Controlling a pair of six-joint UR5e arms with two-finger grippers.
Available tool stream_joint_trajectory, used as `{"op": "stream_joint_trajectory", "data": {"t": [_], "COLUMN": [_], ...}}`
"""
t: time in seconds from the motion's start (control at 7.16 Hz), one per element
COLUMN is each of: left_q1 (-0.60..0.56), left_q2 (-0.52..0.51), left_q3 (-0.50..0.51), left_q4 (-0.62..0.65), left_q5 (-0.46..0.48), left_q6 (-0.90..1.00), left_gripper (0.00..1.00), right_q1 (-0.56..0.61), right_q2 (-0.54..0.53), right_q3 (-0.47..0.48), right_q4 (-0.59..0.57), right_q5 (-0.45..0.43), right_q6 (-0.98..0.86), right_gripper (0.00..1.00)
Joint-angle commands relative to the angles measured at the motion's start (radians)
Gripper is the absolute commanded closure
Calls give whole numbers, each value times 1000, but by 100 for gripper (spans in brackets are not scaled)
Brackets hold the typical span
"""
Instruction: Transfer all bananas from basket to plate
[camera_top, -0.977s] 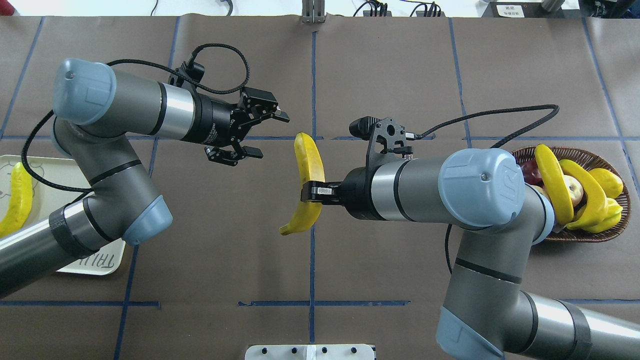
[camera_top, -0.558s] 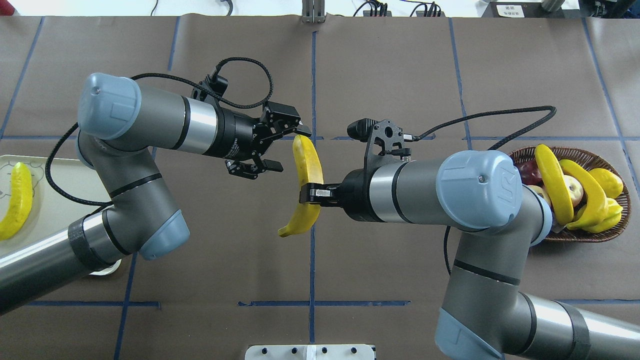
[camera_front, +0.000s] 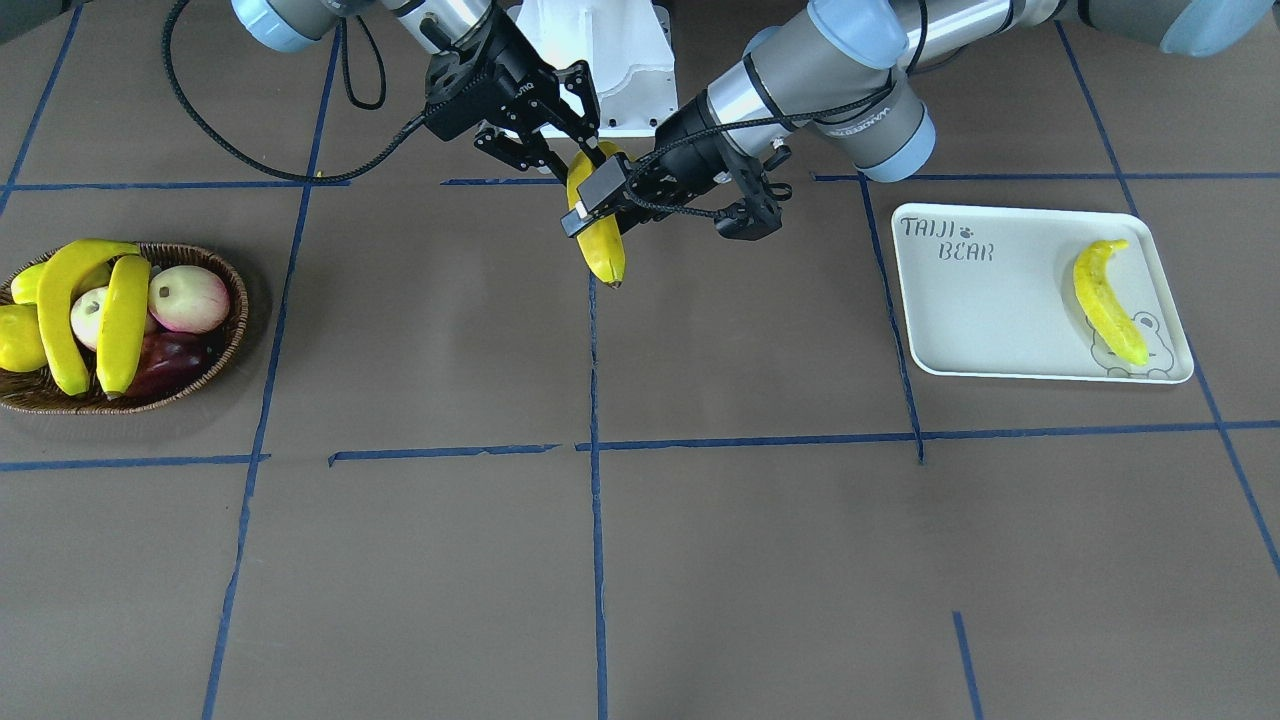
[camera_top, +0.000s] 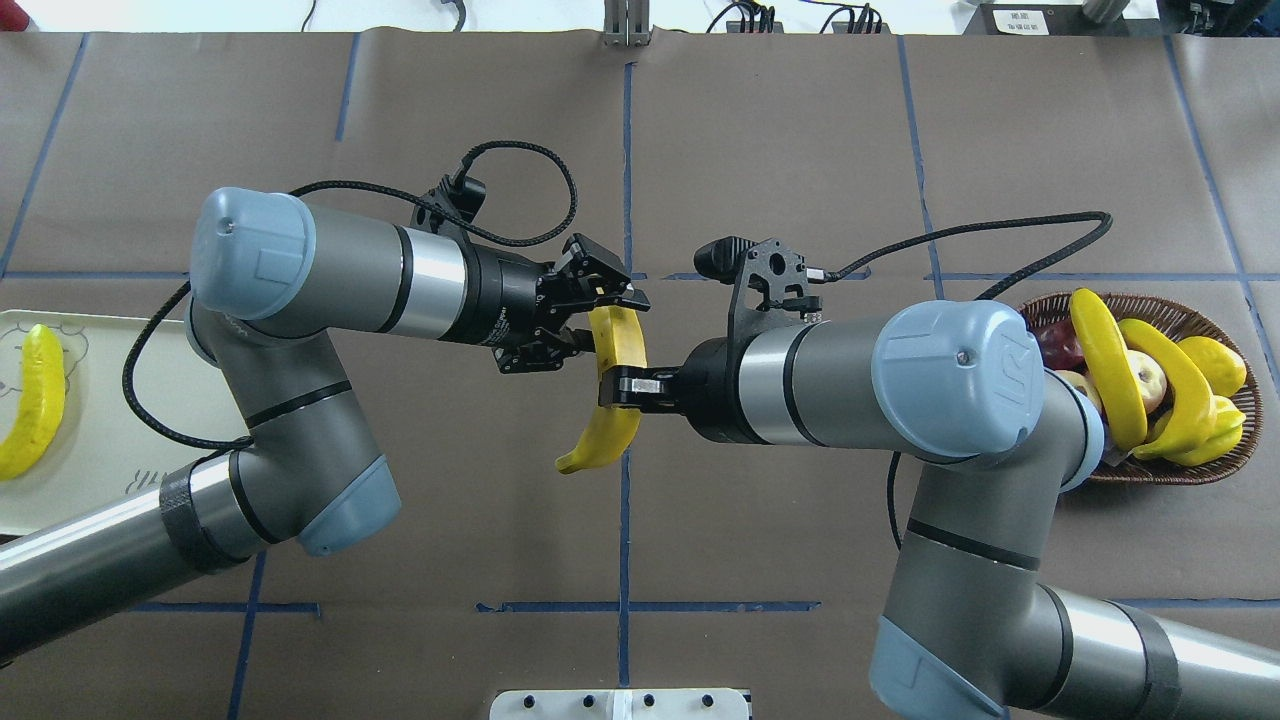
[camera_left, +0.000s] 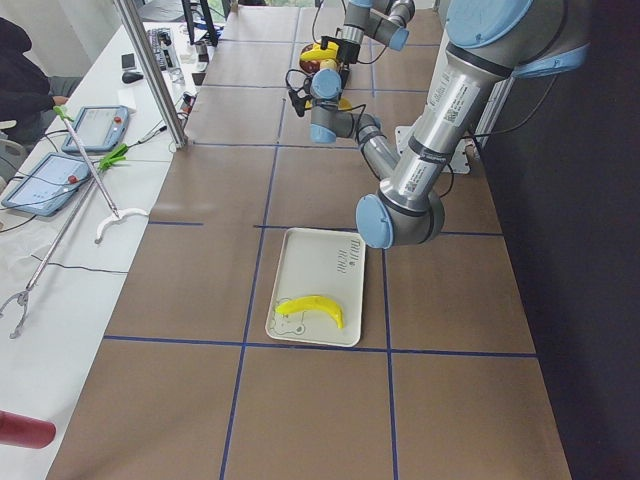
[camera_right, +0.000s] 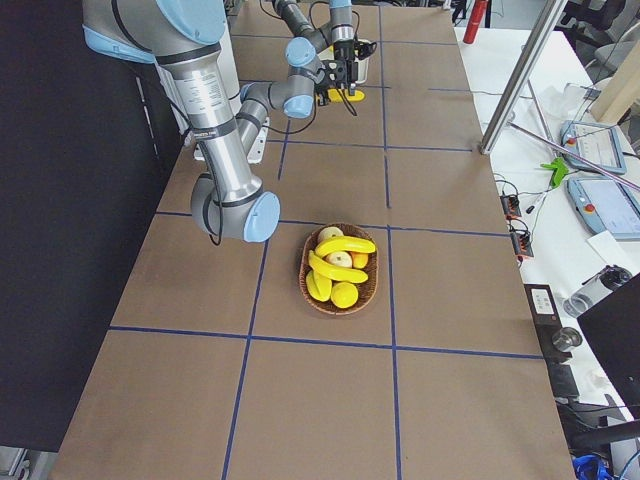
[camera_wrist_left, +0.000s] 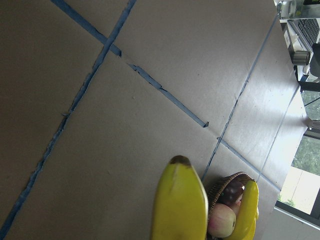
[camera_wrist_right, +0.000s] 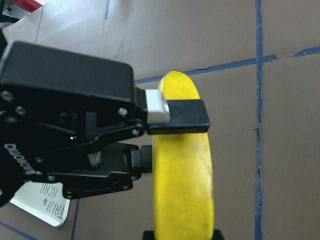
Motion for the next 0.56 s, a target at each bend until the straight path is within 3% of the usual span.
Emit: {"op": "stream_joint_trajectory", "data": {"t": [0.0,0.14,0.42], "left_q1": [1,1,-20], "left_q2": [4,6,18], "left_q3": [-1,-1,-3], "left_q4": [-1,-1,10], "left_q5": [1,1,-6], "left_q6": [6,7,12], "left_gripper": [100,100,100], "right_q1": [1,1,5], "right_q2": [0,5,5], "right_q3": [3,2,11], "right_q4": [0,-1,-2], "right_q5": [1,1,1], "right_q6": [-1,5,5], "right_gripper": [82,1,0]}}
